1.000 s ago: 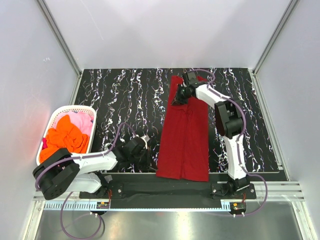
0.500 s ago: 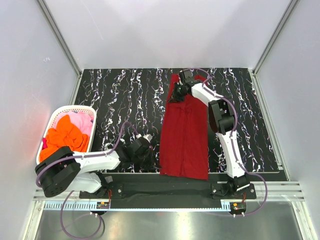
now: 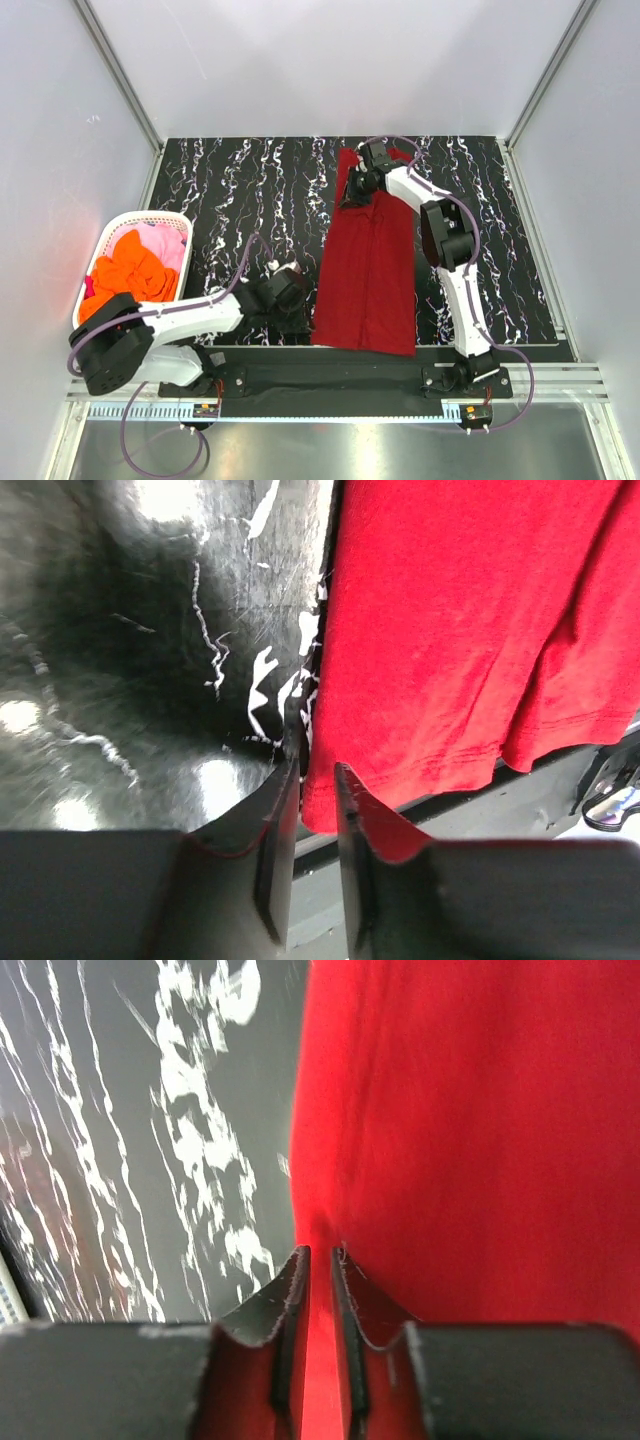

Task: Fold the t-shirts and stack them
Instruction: Fold the tshirt

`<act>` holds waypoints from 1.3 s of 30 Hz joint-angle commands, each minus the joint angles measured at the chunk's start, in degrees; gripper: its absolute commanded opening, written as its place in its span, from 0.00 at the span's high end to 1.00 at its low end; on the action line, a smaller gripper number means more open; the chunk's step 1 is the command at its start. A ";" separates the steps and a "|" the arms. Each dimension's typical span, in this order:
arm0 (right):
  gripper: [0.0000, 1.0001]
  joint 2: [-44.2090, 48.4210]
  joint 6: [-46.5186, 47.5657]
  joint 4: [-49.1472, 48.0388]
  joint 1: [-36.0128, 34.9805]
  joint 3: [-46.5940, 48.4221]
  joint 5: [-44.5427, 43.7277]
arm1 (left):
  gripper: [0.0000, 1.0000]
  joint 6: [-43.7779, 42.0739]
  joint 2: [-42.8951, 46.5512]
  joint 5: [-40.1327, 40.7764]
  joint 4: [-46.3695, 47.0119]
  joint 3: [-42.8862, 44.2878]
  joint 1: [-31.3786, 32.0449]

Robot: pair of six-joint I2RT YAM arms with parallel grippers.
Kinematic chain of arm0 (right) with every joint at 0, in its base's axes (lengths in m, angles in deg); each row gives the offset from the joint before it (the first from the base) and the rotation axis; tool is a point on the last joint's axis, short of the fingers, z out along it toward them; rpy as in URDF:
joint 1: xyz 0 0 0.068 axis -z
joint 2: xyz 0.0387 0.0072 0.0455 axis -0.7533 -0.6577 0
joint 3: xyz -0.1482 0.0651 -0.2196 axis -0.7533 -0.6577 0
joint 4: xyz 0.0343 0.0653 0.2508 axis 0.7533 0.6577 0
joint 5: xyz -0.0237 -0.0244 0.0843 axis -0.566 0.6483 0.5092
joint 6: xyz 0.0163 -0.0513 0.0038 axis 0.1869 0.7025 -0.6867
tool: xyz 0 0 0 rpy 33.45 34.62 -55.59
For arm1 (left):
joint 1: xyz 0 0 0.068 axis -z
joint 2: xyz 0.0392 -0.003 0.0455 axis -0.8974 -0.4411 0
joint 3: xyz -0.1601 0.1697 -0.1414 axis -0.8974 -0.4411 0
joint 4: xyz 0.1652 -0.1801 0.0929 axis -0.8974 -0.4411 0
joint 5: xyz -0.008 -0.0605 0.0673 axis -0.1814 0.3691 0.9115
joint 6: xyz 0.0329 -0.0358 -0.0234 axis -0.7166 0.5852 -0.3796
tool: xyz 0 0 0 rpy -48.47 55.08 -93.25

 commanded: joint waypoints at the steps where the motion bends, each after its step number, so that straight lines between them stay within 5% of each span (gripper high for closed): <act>1: 0.78 9.25 2.57 2.62 0.16 -4.36 -2.43 | 0.73 -4.46 4.44 5.92 -5.60 4.78 0.30; 13: 0.75 17.00 0.72 2.70 1.74 -13.60 -6.20 | 0.57 -9.92 4.11 2.08 -6.86 8.13 -1.28; 31: 0.75 10.23 2.66 3.49 3.59 -13.33 -8.49 | 0.55 -15.72 -1.61 -9.34 -2.19 6.72 -4.71; 35: 0.70 16.54 1.87 8.31 3.68 -12.37 -11.13 | 0.54 -18.36 -1.61 -10.93 -3.51 6.72 -4.89; 39: 0.55 24.01 -0.85 13.51 3.68 -15.86 -13.94 | 0.49 -20.30 -0.65 -11.20 -4.39 6.89 -5.59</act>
